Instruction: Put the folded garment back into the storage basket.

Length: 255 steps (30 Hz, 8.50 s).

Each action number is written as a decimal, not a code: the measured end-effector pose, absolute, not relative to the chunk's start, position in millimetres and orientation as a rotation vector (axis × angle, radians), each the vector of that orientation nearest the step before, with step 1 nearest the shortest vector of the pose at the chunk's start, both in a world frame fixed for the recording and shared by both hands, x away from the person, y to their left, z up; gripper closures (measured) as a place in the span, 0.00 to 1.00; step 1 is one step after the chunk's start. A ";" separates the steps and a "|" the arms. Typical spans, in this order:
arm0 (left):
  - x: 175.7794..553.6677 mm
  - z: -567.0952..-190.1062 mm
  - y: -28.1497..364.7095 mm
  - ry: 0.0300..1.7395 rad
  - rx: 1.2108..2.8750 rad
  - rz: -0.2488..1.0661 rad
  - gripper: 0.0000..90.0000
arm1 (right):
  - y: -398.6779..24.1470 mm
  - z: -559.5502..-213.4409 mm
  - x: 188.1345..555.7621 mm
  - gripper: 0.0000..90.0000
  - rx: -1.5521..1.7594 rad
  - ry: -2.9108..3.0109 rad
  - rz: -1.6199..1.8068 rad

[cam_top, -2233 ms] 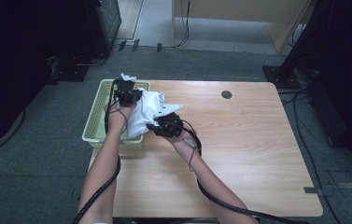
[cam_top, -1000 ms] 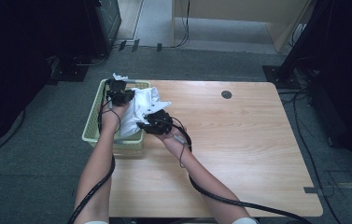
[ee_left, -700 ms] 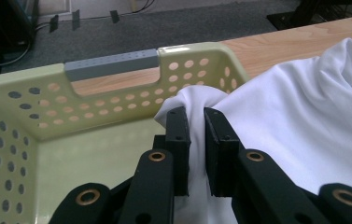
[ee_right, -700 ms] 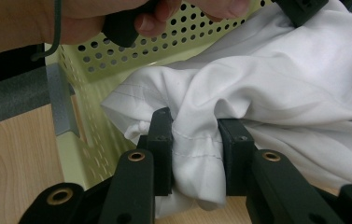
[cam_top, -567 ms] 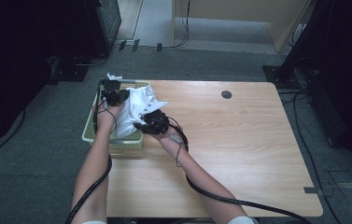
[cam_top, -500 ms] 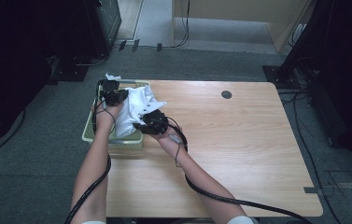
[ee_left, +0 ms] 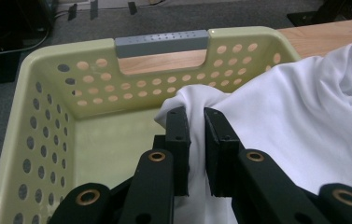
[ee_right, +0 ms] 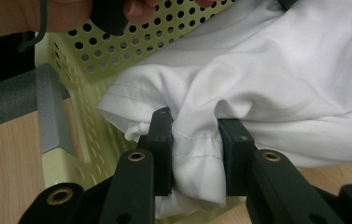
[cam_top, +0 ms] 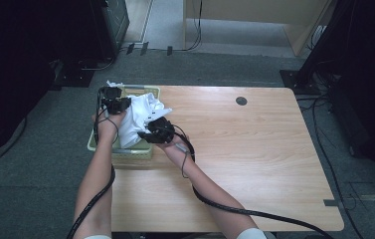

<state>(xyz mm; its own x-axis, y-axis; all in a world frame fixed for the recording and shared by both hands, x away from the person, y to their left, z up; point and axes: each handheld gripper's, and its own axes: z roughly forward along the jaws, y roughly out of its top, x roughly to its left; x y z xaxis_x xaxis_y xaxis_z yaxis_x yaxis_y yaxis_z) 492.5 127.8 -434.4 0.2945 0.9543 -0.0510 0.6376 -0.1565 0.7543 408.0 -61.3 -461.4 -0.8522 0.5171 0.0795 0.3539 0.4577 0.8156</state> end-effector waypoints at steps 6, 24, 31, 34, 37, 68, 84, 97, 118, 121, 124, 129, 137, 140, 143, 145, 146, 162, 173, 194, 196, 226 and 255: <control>494.1 -440.0 132.9 1.439 1.884 0.595 0.92 | -57.3 -466.6 411.3 0.80 0.774 2.533 1.343; 501.3 -456.3 138.6 1.468 1.947 0.628 0.92 | -49.2 -476.3 415.7 0.79 0.808 2.564 1.328; 503.8 -462.8 138.8 1.481 1.948 0.622 0.92 | -46.3 -476.0 412.7 0.72 0.776 2.567 1.295; 504.1 -466.2 139.3 1.485 1.943 0.619 0.92 | -47.6 -475.1 410.0 0.67 0.759 2.558 1.284; 503.8 -470.1 140.9 1.486 1.951 0.624 0.92 | -50.5 -474.0 405.9 0.65 0.734 2.559 1.288; 503.8 -471.7 145.7 1.510 1.908 0.586 0.66 | -64.4 -468.8 399.4 0.59 0.643 2.544 1.335; 493.7 -478.4 135.6 1.530 1.918 0.552 0.46 | -70.0 -463.1 397.5 0.52 0.571 2.590 1.316; 490.4 -474.0 130.1 1.533 1.920 0.526 0.37 | -82.6 -456.2 402.1 0.46 0.588 2.601 1.352; 481.4 -467.4 118.9 1.513 1.926 0.490 0.32 | -105.7 -456.0 406.7 0.41 0.616 2.618 1.359; 480.1 -465.9 117.4 1.507 1.938 0.490 0.32 | -109.0 -456.9 406.9 0.39 0.618 2.620 1.360; 478.7 -464.5 115.6 1.506 1.941 0.491 0.32 | -112.0 -457.9 406.4 0.38 0.613 2.623 1.350; 476.7 -462.7 113.2 1.503 1.946 0.495 0.32 | -115.7 -459.6 406.8 0.37 0.600 2.629 1.353; 469.5 -455.9 104.5 1.469 1.973 0.508 0.30 | -122.2 -463.1 404.9 0.35 0.570 2.650 1.355; 467.6 -453.7 101.4 1.465 1.968 0.496 0.30 | -125.3 -465.3 404.0 0.35 0.575 2.655 1.345; 465.4 -451.5 97.9 1.469 1.959 0.482 0.30 | -129.6 -467.7 403.9 0.34 0.576 2.656 1.342; 463.4 -449.3 95.6 1.463 1.960 0.488 0.30 | -133.8 -469.2 404.2 0.33 0.585 2.655 1.346; 462.4 -448.1 94.7 1.461 1.960 0.489 0.30 | -135.4 -469.6 404.5 0.33 0.587 2.656 1.350; 436.5 -430.7 81.2 1.413 1.939 0.488 0.30 | -170.7 -478.1 401.3 0.33 0.617 2.658 1.306; 420.6 -429.9 71.3 1.380 1.950 0.490 0.23 | -199.0 -483.3 401.2 0.32 0.647 2.648 1.330; 374.4 -425.5 45.4 1.300 1.967 0.461 0.23 | -219.1 -500.2 398.6 0.27 0.657 2.659 1.252; 370.5 -426.7 41.6 1.291 1.966 0.455 0.23 | -220.5 -501.5 398.9 0.27 0.655 2.663 1.242; 323.0 -442.6 -3.8 1.141 1.984 0.452 0.23 | -241.6 -505.1 397.4 0.27 0.692 2.653 1.196; 301.2 -483.2 -27.7 1.030 2.036 0.461 0.23 | -254.7 -516.0 394.1 0.24 0.708 2.639 1.193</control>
